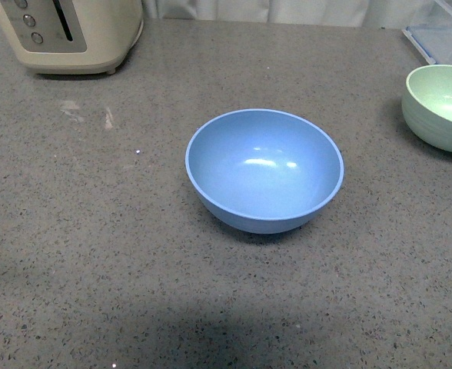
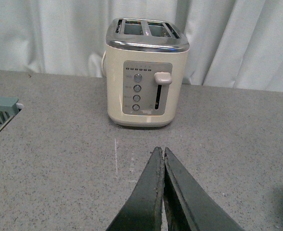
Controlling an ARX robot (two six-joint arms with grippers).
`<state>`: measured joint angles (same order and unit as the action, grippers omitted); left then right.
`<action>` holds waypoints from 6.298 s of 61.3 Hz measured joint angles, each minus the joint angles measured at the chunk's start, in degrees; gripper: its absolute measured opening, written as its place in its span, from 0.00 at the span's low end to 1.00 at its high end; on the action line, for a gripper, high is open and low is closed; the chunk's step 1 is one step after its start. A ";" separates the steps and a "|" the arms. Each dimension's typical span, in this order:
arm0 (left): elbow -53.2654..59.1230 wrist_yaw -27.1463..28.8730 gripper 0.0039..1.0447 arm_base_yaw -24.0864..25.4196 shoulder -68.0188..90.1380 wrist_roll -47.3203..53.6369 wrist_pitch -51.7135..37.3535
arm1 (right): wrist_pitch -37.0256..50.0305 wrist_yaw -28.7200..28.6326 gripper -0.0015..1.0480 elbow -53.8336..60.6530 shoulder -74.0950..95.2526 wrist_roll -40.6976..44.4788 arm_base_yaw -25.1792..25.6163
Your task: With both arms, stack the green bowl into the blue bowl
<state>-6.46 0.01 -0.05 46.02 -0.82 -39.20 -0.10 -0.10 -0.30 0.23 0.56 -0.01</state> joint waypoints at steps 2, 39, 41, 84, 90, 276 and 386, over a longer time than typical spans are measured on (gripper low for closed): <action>0.48 0.00 0.04 0.00 -0.98 0.09 0.55 | 0.00 0.00 0.91 0.00 0.00 0.00 0.00; 5.40 0.00 0.04 0.00 -19.28 0.39 12.48 | 0.00 0.00 0.91 0.00 0.00 0.00 0.00; 5.40 0.00 0.04 0.00 -20.20 0.39 13.33 | 0.00 0.00 0.91 0.00 0.00 0.00 0.00; 5.40 0.00 0.04 0.00 -34.16 0.39 27.10 | 0.00 0.00 0.91 0.00 0.00 0.00 0.00; 5.40 0.00 0.04 0.00 -35.54 0.39 28.50 | 0.00 0.00 0.91 0.00 0.00 0.00 0.00; 5.40 0.00 0.94 0.00 -45.83 0.48 39.08 | -6.69 -22.47 0.02 -55.54 100.24 55.71 1.31; 5.40 0.00 0.94 0.00 -45.83 0.50 39.08 | -22.88 -28.13 0.60 -55.80 87.49 61.75 -23.10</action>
<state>-1.06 0.01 -0.05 0.19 -0.32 -0.12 -22.98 -28.23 -56.10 87.72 62.30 -23.11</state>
